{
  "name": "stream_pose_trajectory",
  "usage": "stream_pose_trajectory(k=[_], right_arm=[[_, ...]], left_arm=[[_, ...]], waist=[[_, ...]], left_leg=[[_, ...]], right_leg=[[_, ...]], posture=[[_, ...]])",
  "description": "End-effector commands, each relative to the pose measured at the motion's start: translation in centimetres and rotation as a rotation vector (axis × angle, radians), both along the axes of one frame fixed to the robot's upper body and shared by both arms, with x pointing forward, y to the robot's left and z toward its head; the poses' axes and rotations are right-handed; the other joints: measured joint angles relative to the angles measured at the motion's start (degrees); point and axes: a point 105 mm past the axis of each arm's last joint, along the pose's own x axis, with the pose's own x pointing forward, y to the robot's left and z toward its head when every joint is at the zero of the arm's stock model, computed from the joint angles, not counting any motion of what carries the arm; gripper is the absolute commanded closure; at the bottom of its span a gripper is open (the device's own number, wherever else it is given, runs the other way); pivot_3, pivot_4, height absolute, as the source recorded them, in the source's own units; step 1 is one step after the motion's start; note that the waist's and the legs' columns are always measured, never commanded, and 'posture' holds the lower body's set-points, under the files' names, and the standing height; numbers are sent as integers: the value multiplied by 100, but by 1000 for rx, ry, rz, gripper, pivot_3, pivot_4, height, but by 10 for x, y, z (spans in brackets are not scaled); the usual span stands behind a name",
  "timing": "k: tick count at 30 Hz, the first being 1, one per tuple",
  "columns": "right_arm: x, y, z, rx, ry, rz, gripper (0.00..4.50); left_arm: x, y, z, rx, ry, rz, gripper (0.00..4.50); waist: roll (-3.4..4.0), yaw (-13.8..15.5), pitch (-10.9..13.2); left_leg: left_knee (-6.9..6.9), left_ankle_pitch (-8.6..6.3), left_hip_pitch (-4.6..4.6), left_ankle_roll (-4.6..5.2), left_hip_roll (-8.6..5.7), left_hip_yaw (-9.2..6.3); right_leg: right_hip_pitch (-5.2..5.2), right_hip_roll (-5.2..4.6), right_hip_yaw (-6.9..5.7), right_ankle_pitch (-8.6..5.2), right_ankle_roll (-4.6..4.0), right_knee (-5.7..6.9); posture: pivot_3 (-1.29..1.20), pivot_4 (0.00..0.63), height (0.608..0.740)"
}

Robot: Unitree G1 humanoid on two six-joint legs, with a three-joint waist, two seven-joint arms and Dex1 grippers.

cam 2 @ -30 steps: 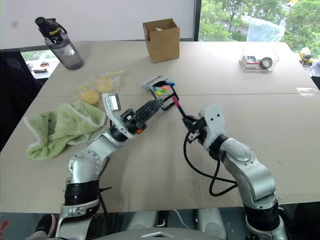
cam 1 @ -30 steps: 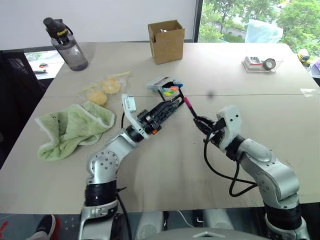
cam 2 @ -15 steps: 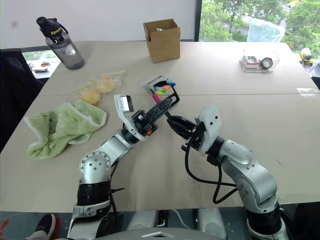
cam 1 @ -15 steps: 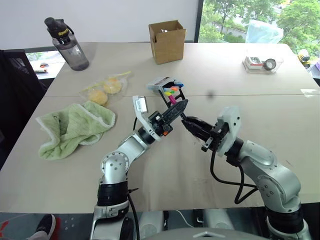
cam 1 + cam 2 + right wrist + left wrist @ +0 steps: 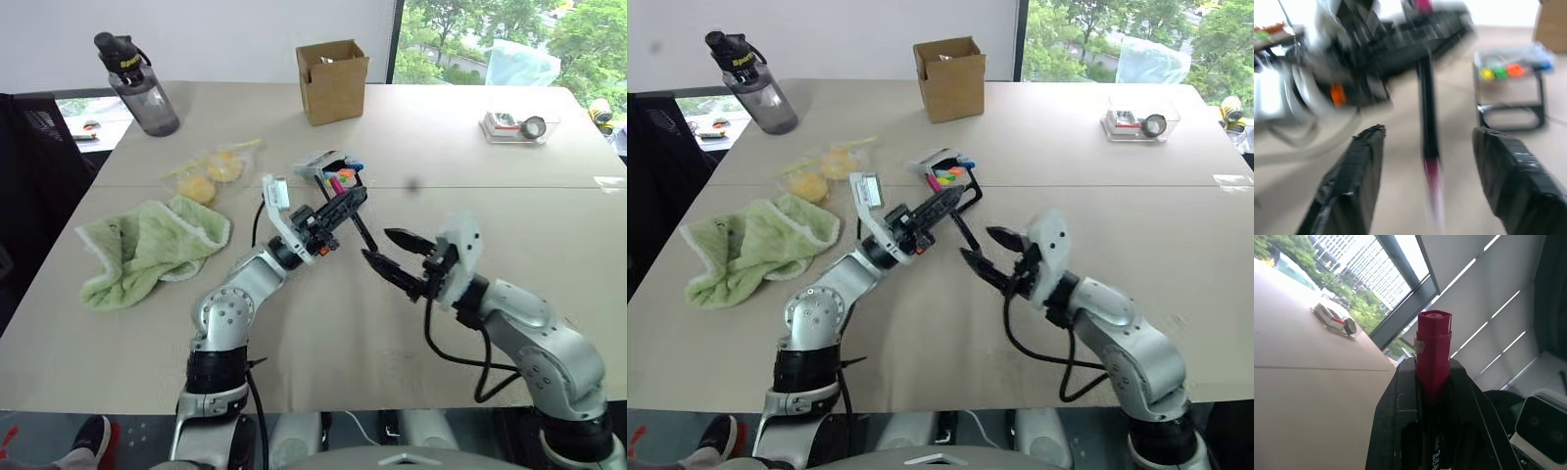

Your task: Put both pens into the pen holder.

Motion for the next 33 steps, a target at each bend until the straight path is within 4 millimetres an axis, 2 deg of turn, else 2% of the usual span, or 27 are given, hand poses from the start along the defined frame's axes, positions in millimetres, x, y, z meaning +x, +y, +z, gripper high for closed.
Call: stream_pose_trajectory(k=[1, 4, 6, 10, 15, 19, 26, 33], right_arm=[[0, -44, 5, -25, -47, -34, 1697], [-2, -82, 4, -95, -55, -65, 1697], [-1, -96, 11, -95, -95, -99, 1697], [-4, -117, 26, -88, -150, -126, 1697], [-6, -116, 36, -49, -174, -112, 1697], [-6, -112, 39, -35, -188, -106, 1697], [-6, -108, 40, -19, -187, -91, 1697], [-4, -105, 41, -17, -194, -84, 1697]], left_arm=[[-4, -8, 34, 60, -206, 26, 4500], [-1, -12, 52, 170, -370, 94, 4500], [2, -12, 61, 231, -459, 152, 4500], [1, -22, 70, 516, -797, 237, 4500], [3, -28, 81, 671, -1097, 368, 4500], [7, -35, 62, 824, -1228, 384, 4500], [13, -34, 33, 922, -1256, 386, 4500], [24, -31, 22, 948, -1265, 411, 4500]], waist=[[0, 55, 0], [0, 80, 1], [2, 75, 4], [3, 75, 4], [3, 79, 4], [3, 82, 5], [3, 83, 5], [3, 83, 5]], left_leg=[[0, -1, -1, 2, -3, 1], [-4, -5, 0, 8, -2, 3], [-9, -5, 3, 8, 0, 4], [-9, -5, 7, 8, 2, 6], [-11, -5, 6, 9, 6, 10], [-11, -5, 6, 9, 7, 14], [-11, -5, 6, 9, 10, 15], [-10, -5, 7, 10, 10, 15]], right_leg=[[0, -1, 1, 0, 0, -3], [2, 3, 5, 0, 1, -12], [2, 5, 6, 0, 1, -12], [2, 12, 10, 0, 0, -7], [3, 9, 11, 0, 1, -9], [2, 6, 13, 1, 1, -11], [2, 2, 11, 1, 2, -9], [2, -1, 8, 1, 2, -3]], posture=[[0, 150, 736], [0, 150, 736], [0, 150, 736], [0, 150, 736], [0, 150, 736], [0, 150, 736], [0, 150, 736], [0, 150, 736]])
